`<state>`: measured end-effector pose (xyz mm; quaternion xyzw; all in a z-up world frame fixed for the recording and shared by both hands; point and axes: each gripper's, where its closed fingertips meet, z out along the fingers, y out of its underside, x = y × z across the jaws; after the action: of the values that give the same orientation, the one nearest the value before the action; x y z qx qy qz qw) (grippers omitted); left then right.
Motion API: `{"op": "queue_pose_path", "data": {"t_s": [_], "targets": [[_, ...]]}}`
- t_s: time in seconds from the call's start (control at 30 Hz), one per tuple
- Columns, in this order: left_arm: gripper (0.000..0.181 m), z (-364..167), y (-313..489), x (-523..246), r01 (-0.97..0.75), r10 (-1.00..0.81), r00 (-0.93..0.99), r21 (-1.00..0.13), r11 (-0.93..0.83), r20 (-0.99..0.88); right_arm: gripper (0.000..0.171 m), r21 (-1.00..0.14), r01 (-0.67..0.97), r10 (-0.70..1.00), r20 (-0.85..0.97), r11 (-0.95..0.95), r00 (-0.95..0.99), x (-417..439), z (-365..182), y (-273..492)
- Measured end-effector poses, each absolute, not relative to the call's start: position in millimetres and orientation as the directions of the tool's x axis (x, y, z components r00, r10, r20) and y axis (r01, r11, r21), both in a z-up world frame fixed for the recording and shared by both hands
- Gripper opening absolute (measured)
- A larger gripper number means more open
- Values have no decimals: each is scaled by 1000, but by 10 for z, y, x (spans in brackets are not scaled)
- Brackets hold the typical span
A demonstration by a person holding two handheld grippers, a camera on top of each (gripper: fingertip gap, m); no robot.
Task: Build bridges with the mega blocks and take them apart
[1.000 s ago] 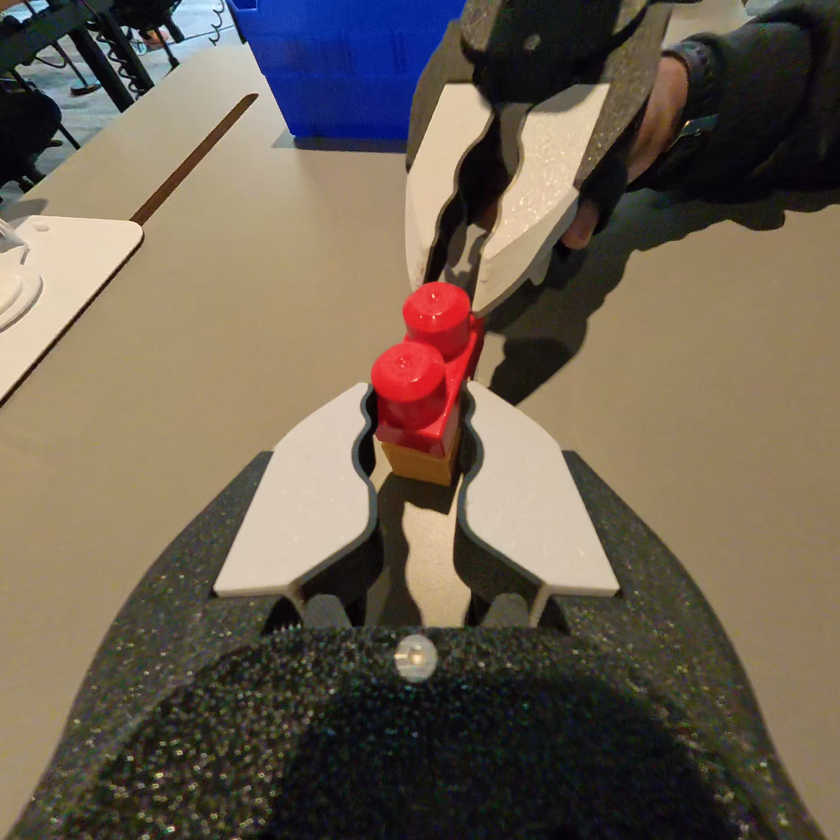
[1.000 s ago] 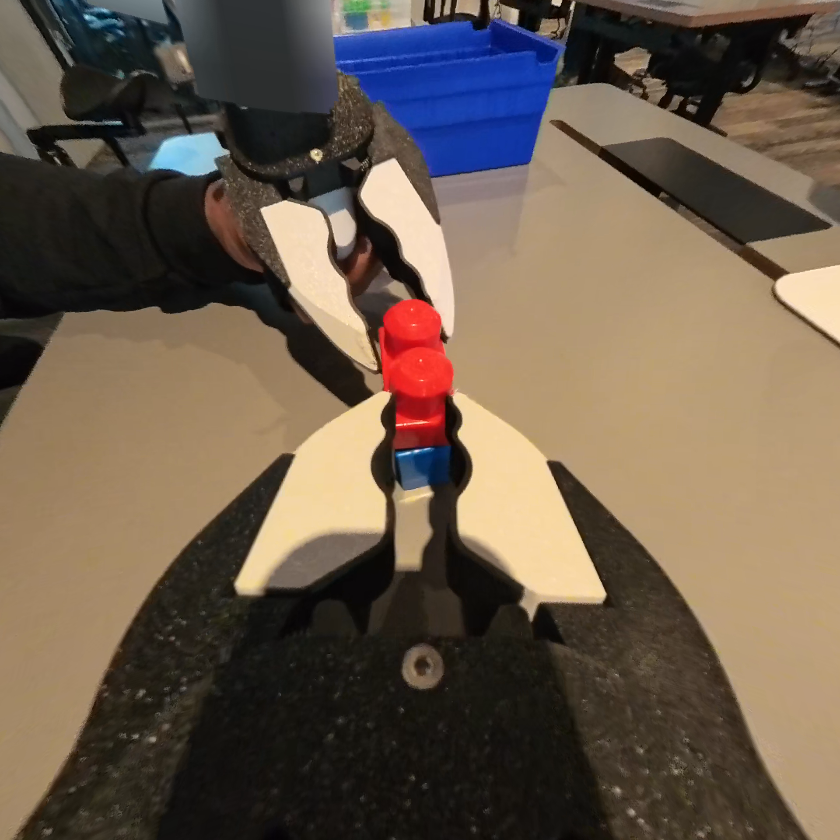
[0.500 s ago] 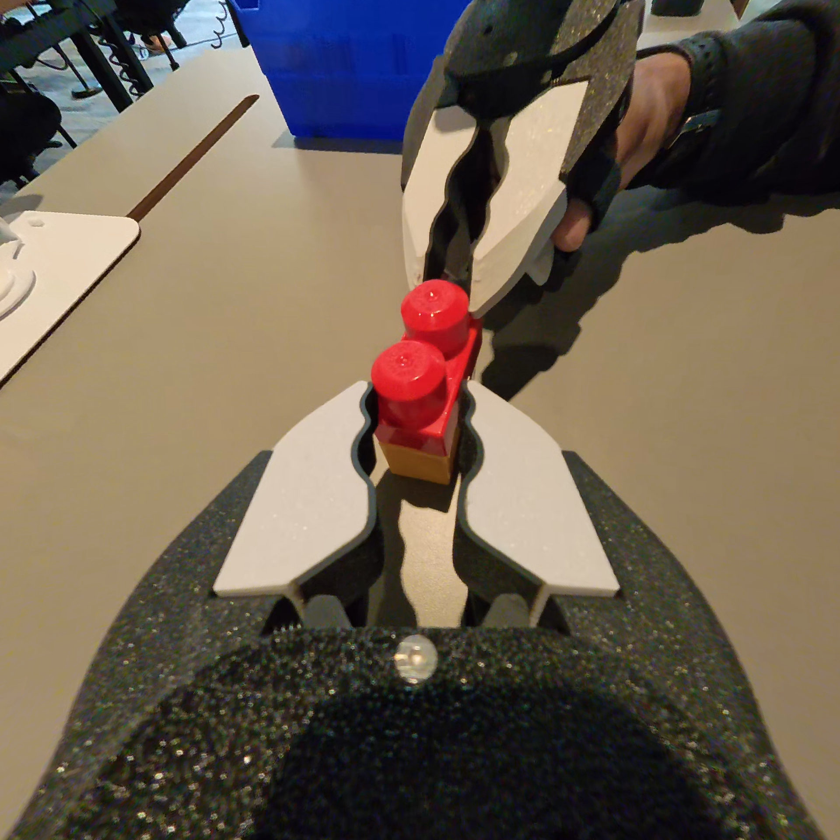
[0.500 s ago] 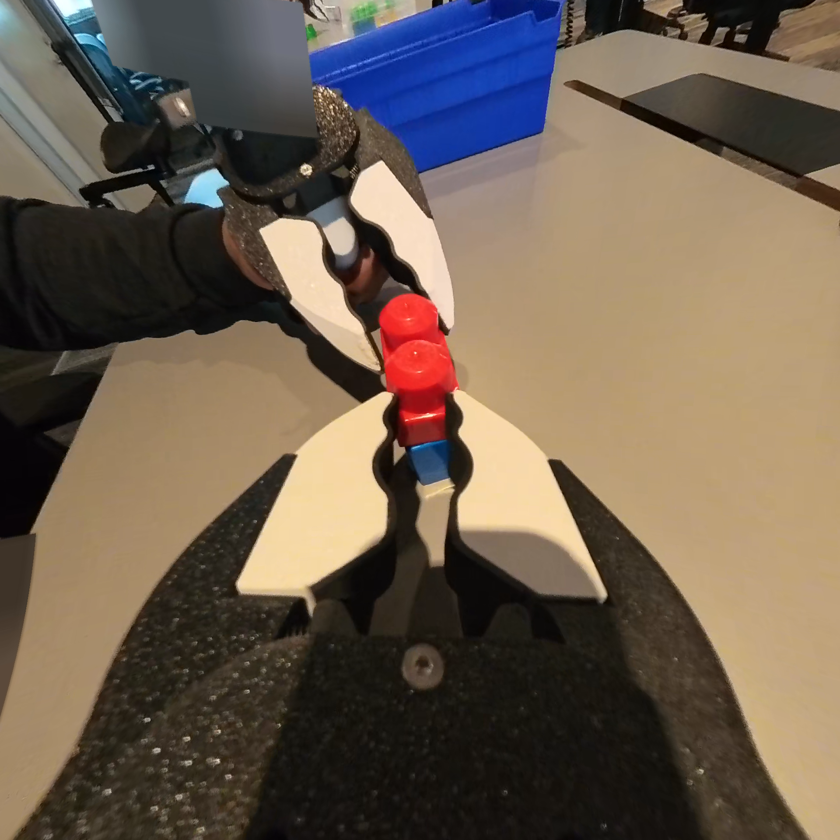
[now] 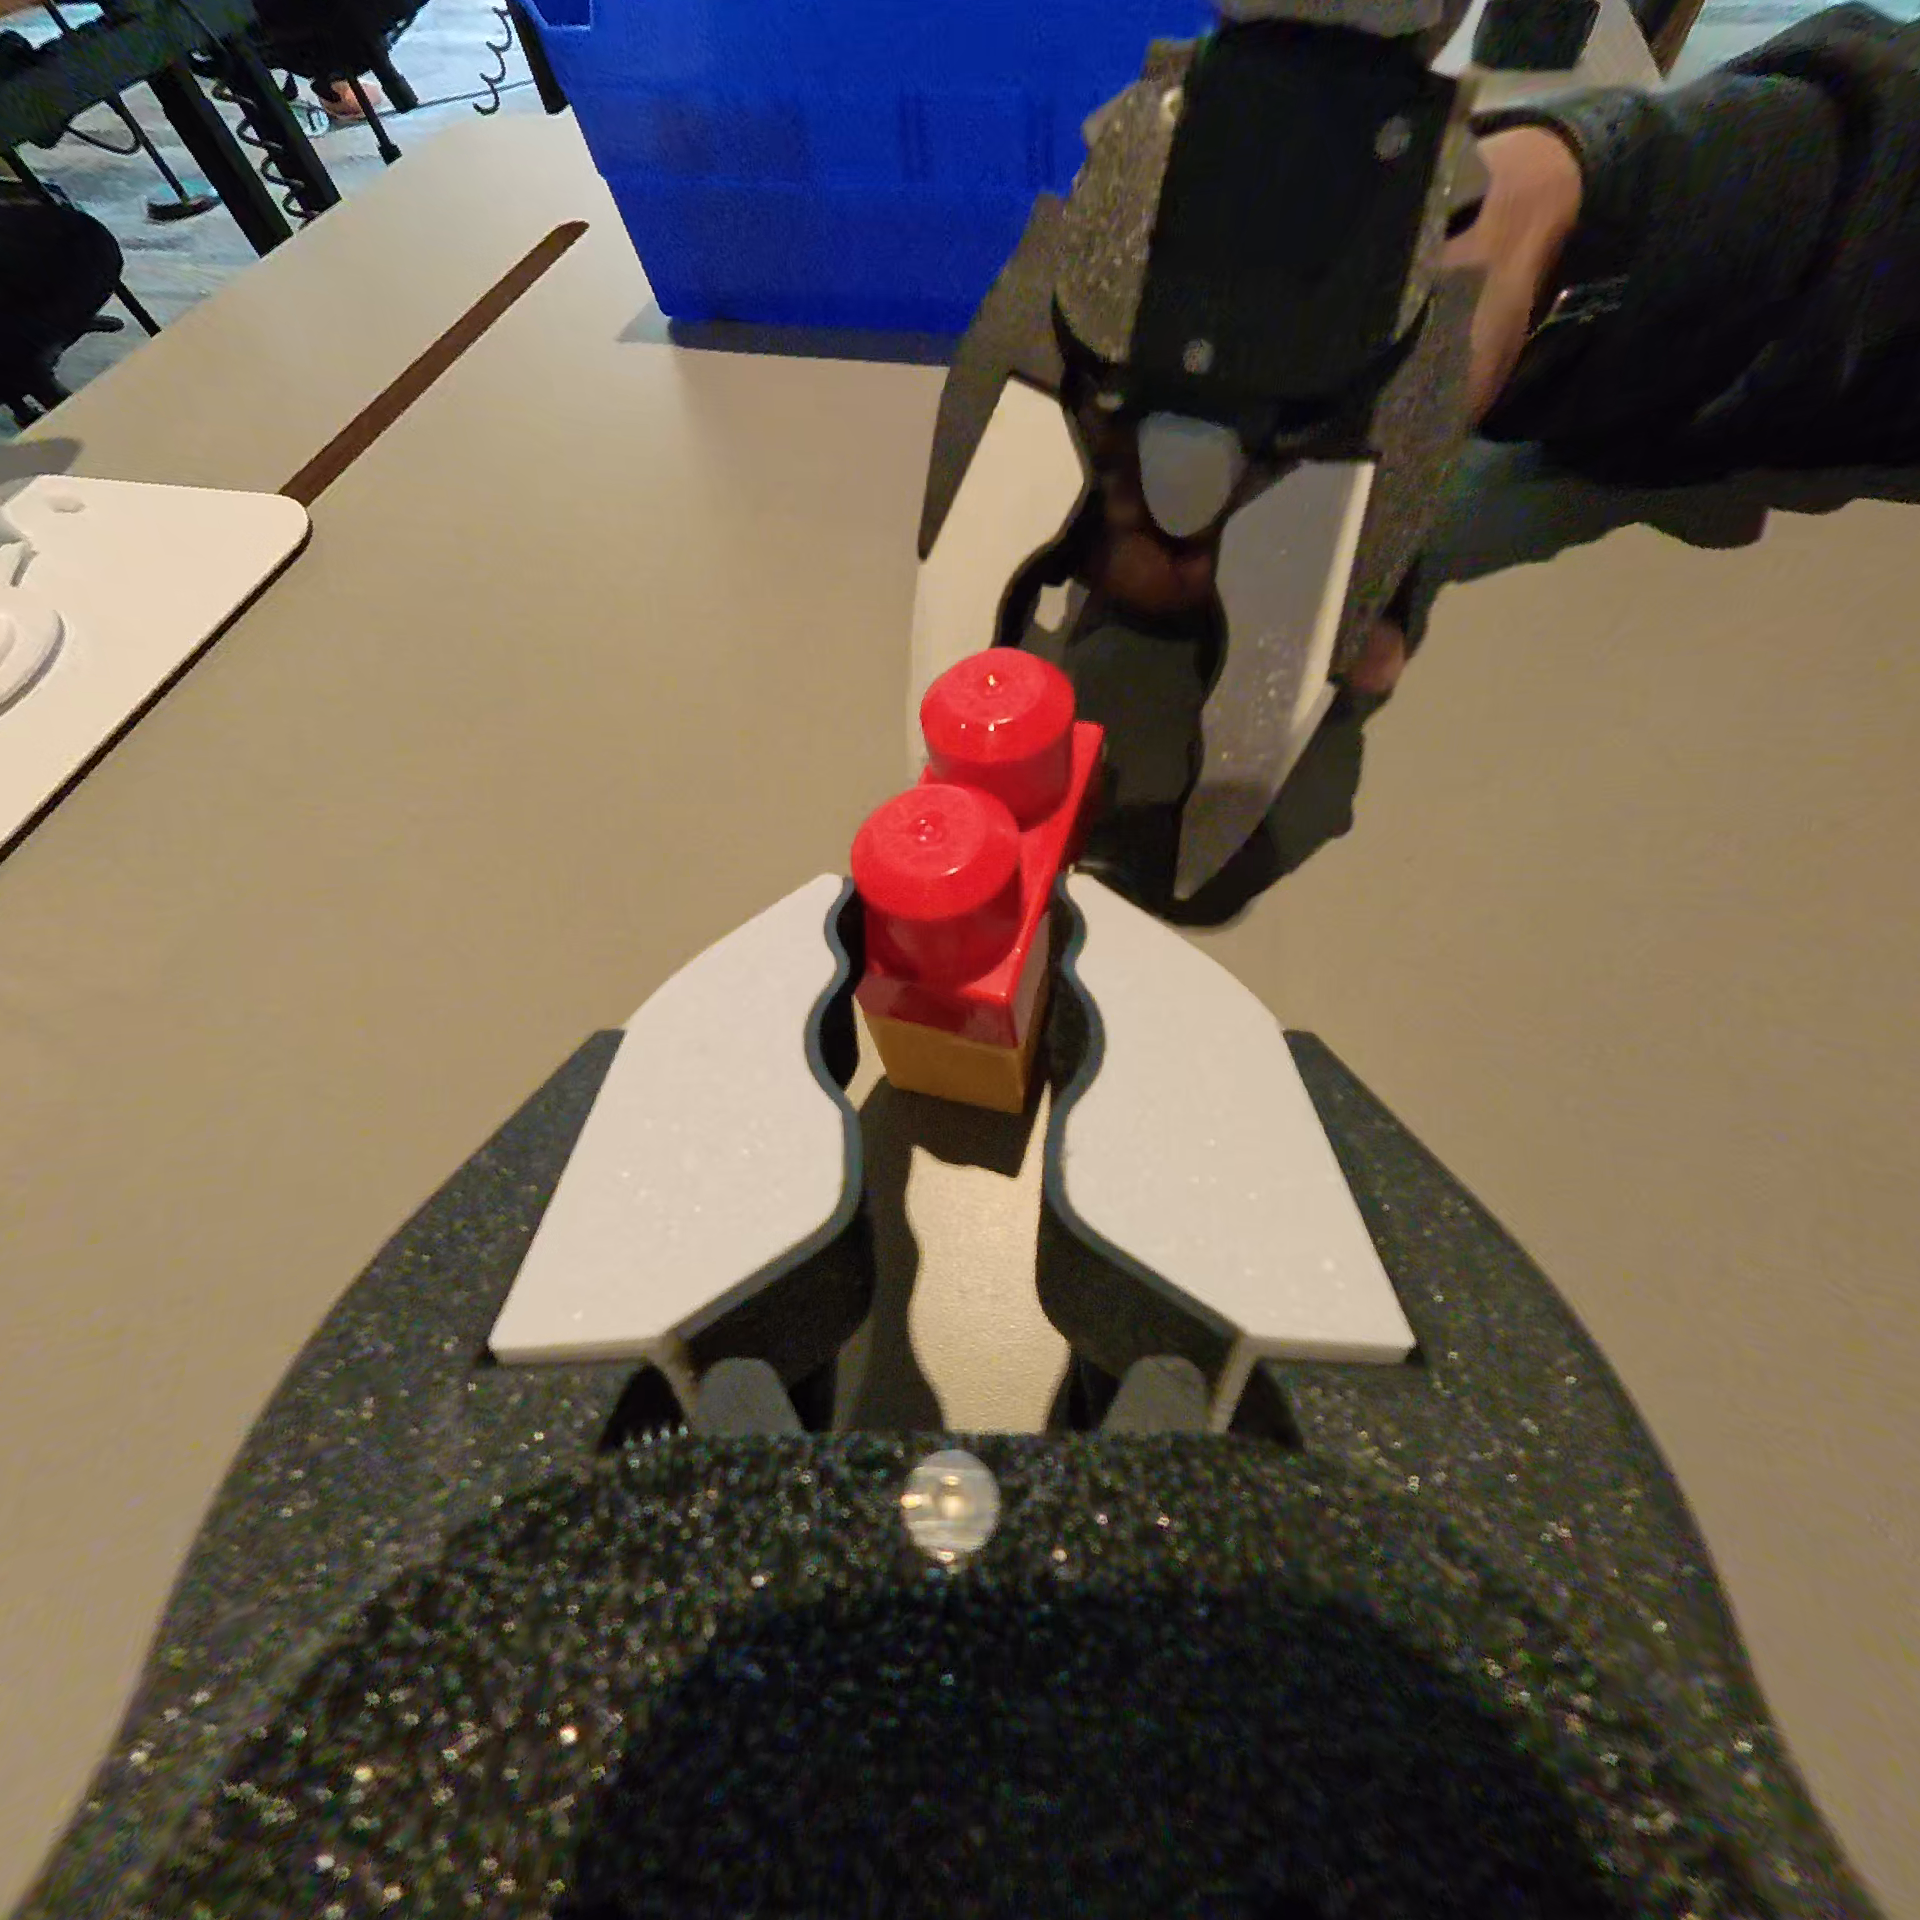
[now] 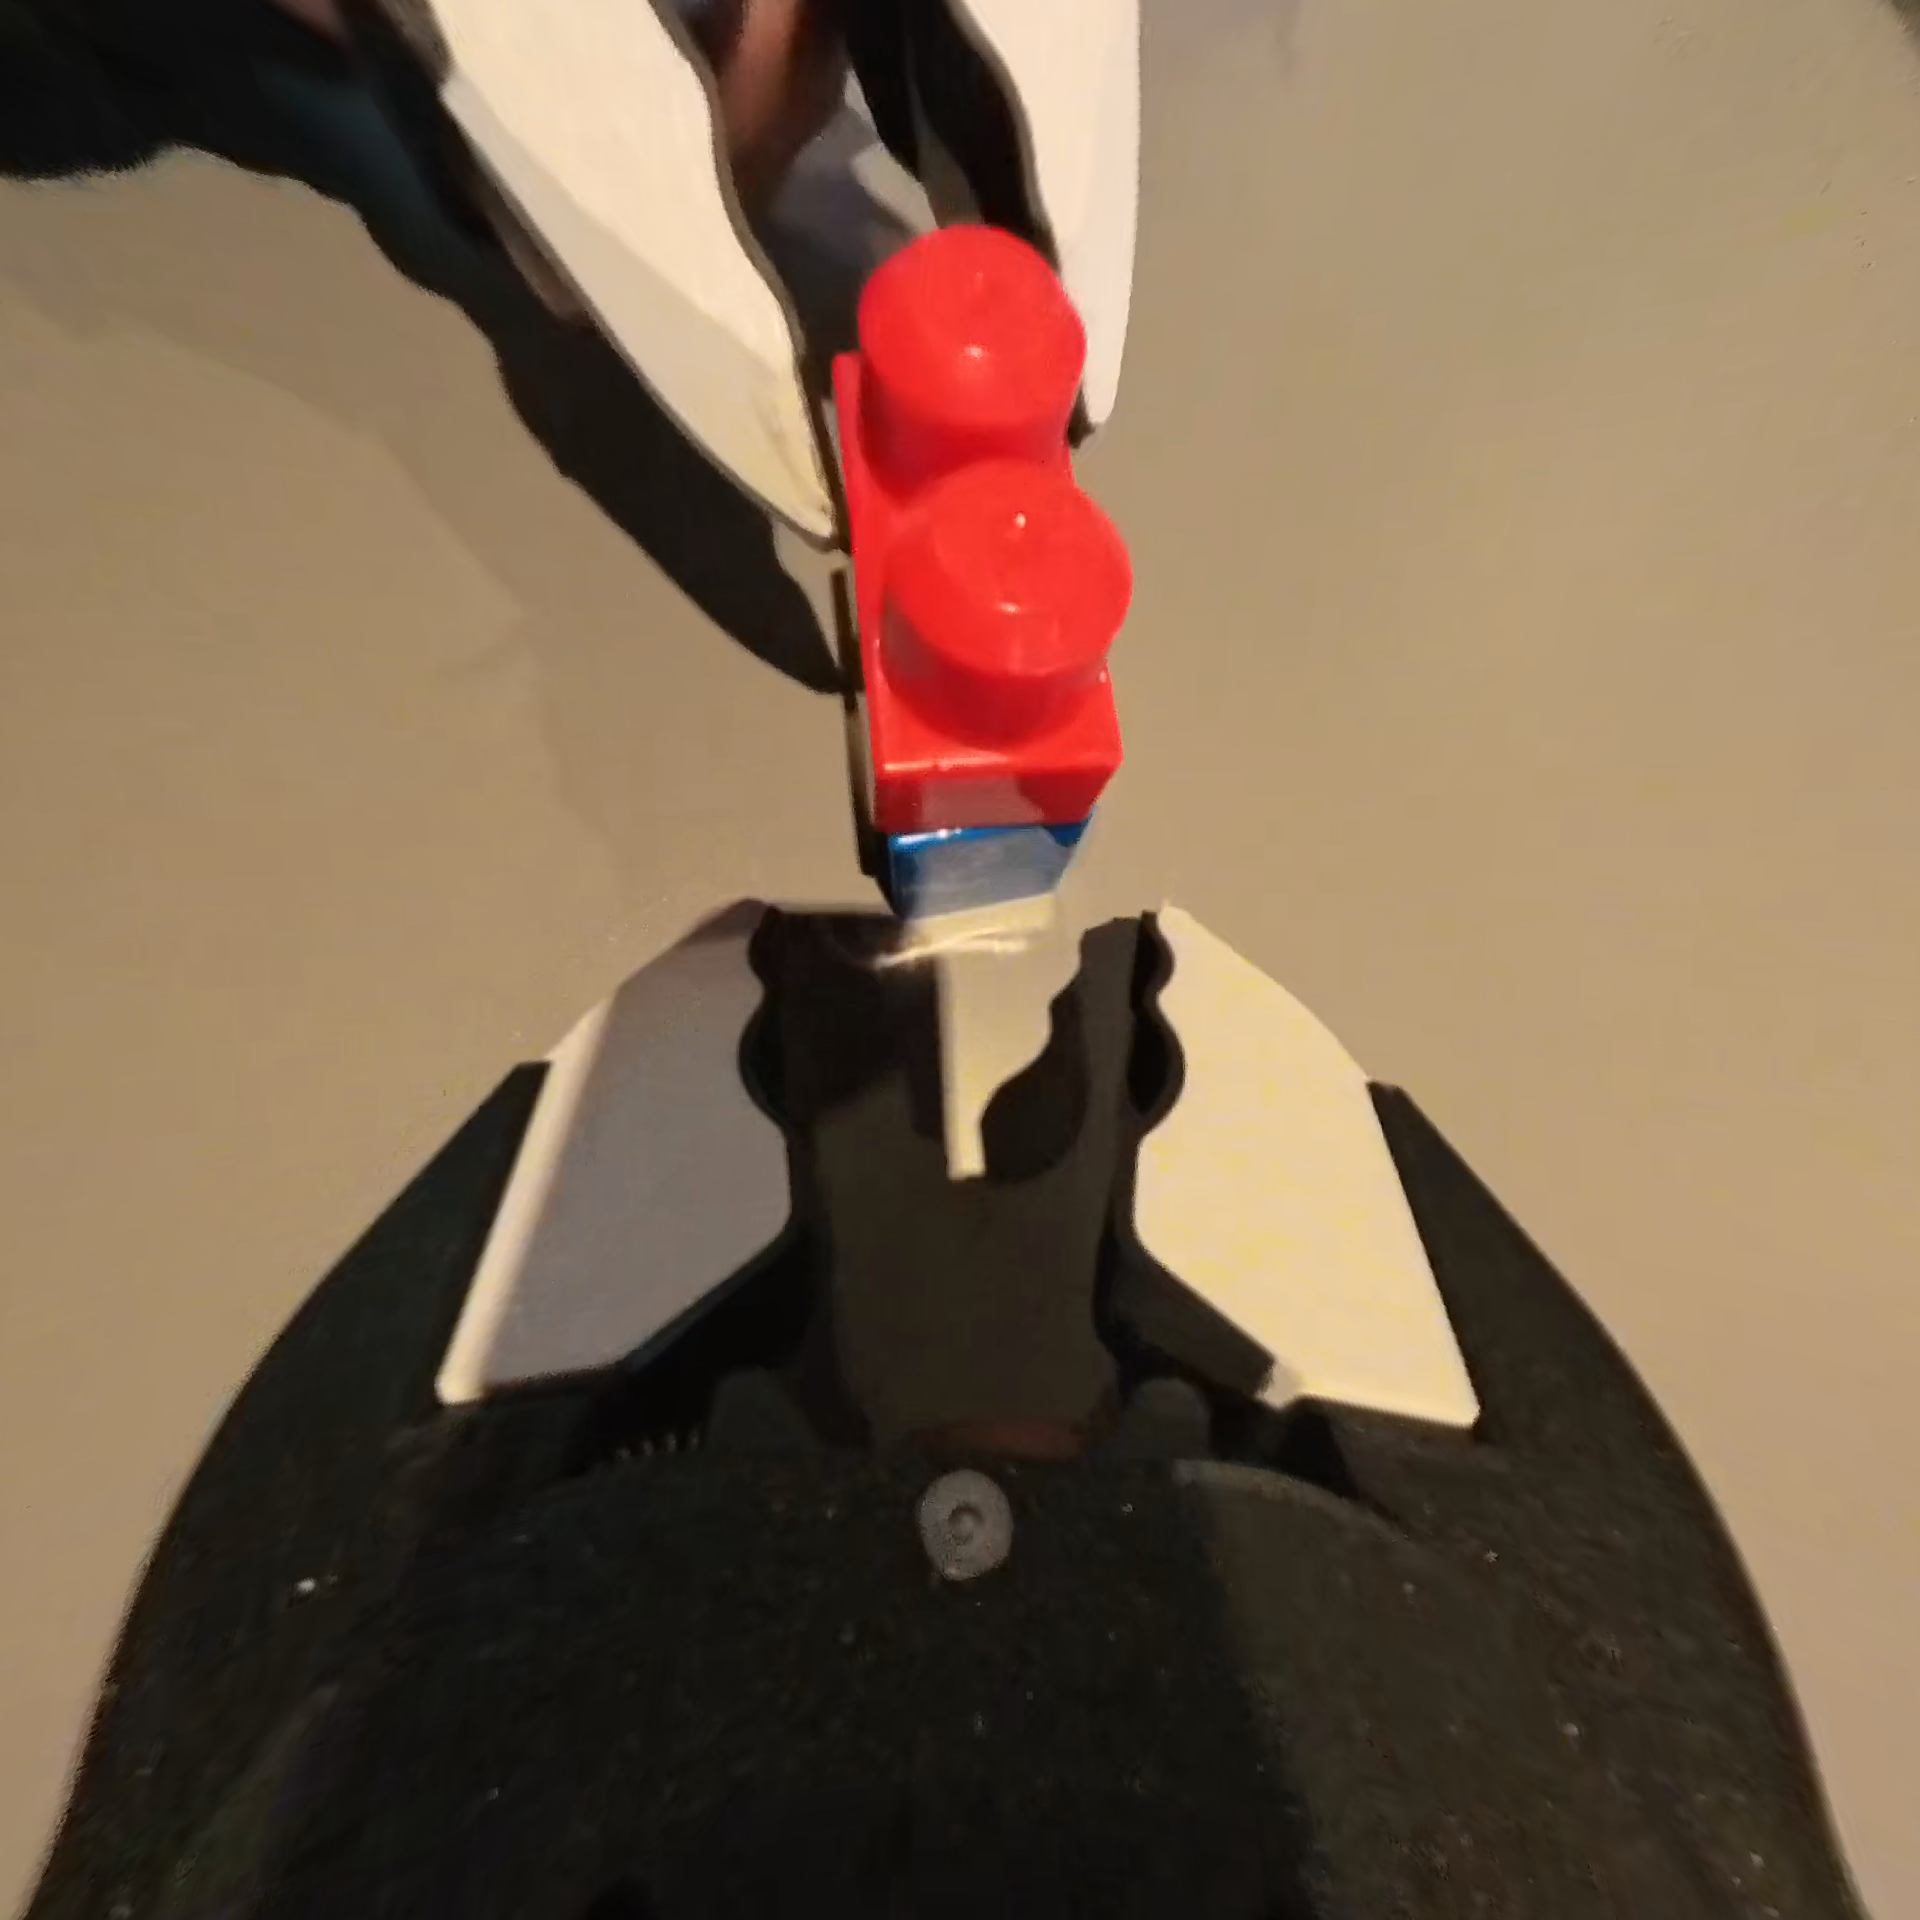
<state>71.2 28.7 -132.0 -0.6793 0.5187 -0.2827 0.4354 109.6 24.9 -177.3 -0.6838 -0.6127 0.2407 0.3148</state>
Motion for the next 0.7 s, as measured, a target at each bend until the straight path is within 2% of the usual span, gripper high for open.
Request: {"op": "queue_pose_path", "data": {"t_s": [0.3, 0.7], "targets": [[33, -1320, 288, 749, -461, -947, 316, -883, -92, -66, 41, -728, 683, 975, 110, -54, 193, 981, -1761, 328], [34, -1322, 341, 754, -467, -919, 386, -877, -117, -83, 38, -728, 656, 934, 60, -200, 351, 985, -1766, 382]]}}
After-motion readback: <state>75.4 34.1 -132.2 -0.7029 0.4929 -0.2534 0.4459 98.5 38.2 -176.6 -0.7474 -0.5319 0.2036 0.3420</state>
